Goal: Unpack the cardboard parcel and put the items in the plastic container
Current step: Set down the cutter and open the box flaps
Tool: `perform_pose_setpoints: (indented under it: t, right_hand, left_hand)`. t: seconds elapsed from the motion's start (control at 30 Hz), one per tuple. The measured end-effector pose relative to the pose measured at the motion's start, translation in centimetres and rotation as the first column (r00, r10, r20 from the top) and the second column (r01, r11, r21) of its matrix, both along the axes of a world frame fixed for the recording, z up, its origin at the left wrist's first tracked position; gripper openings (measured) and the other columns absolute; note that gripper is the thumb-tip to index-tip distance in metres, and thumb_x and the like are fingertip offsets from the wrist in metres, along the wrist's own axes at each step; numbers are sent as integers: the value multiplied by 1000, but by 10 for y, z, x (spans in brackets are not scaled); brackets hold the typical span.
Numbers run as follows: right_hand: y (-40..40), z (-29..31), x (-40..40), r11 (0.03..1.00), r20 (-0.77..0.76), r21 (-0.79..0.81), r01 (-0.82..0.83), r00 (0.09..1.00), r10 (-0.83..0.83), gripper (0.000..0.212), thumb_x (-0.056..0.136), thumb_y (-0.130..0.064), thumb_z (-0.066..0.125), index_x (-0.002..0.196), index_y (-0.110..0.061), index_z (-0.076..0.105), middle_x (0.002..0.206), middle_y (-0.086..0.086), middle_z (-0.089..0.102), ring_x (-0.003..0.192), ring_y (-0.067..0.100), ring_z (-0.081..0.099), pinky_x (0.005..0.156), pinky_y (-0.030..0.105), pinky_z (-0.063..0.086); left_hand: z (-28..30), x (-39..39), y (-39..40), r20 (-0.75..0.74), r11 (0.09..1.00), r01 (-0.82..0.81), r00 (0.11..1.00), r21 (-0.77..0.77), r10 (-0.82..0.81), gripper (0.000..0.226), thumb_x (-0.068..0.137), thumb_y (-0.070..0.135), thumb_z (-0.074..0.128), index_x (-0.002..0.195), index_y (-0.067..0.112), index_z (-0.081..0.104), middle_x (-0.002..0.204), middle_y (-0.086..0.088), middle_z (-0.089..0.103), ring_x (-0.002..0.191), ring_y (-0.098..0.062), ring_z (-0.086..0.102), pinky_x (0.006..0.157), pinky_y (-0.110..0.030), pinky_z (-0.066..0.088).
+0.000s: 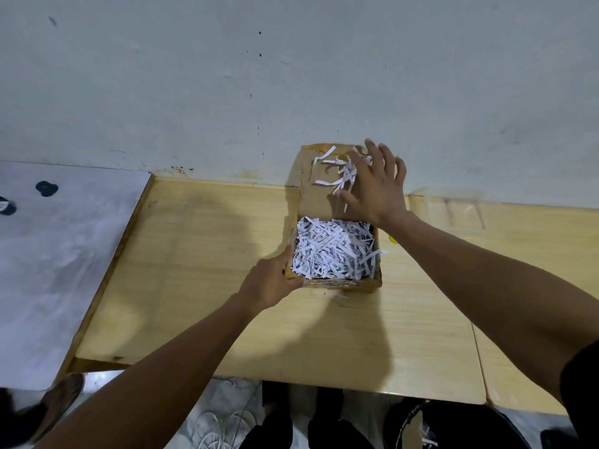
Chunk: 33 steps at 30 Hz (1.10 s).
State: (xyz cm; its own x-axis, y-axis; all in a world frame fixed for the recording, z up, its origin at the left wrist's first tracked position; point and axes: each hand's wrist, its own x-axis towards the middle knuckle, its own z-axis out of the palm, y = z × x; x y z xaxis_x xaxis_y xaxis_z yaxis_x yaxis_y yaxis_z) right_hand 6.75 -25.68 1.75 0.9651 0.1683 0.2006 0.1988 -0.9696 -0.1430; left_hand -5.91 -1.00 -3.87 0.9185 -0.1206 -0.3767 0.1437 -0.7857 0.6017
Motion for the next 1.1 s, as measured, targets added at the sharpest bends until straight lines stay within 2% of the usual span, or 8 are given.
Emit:
perform_pose_setpoints:
  t: [0.2,0.4,0.53,0.67,0.77,0.83,0.93,1.1]
  right_hand:
    - [9,-1,-42,973,139,216,77,984,-109,61,90,-45,53,145,-25,37,151,9,33,139,30,27,111,47,21]
    - [5,-40,-116,900,-35,436,17,999,-2,53,92,-32,55,140,-14,46,141,12,45,130,30,40,106,50,37]
    - [-8,-48,-139,913,-183,408,32,982,47,58,93,-31,59,145,-13,41,143,15,43,132,32,39,108,48,37]
    - [-14,-38,-136,936,-242,353,-8,965,100,70,90,-29,64,150,-13,32,154,16,30,141,32,28,115,39,27]
    - [-11,-37,-118,962,-243,228,-150,948,205,81,83,-28,71,150,-9,30,153,20,29,141,37,28,116,38,27]
    - [-5,-40,-105,969,-311,137,-203,920,237,92,80,-35,73,152,-8,23,156,20,23,145,36,21,119,41,23]
    - [4,-45,-90,978,-433,29,-205,880,197,106,78,-39,76,154,-8,9,159,18,12,147,34,11,119,37,17]
    - [15,-52,-79,987,-561,-59,-150,823,91,114,78,-39,77,154,-4,0,155,22,17,141,38,25,113,40,29]
  left_hand:
    - [2,2,-2,-2,999,32,999,24,-32,82,72,54,75,141,35,36,116,-2,69,94,-23,67,83,-33,52]
    - [9,1,-1,-12,996,87,996,-25,-87,86,80,42,72,151,24,26,140,-5,54,118,-26,58,98,-37,48]
    - [19,3,0,148,990,137,980,6,-137,63,84,31,65,137,4,45,132,-20,55,123,-35,51,100,-37,42]
    - [22,17,-7,330,965,252,907,72,-262,80,80,38,64,147,7,33,147,-20,37,136,-35,39,109,-45,38]
    - [27,34,-26,286,900,411,854,143,-435,93,83,34,71,152,8,15,157,-16,19,146,-27,20,118,-40,25]
    - [22,46,-42,218,822,467,809,324,-546,106,80,42,73,153,8,5,160,-13,12,148,-27,13,120,-37,17]
    - [8,61,-53,130,675,461,763,576,-633,116,73,55,73,152,4,5,159,-15,17,146,-32,18,120,-40,16]
    - [-7,69,-57,123,579,428,721,694,-682,115,69,61,72,150,2,15,152,-14,34,140,-27,33,119,-40,14]
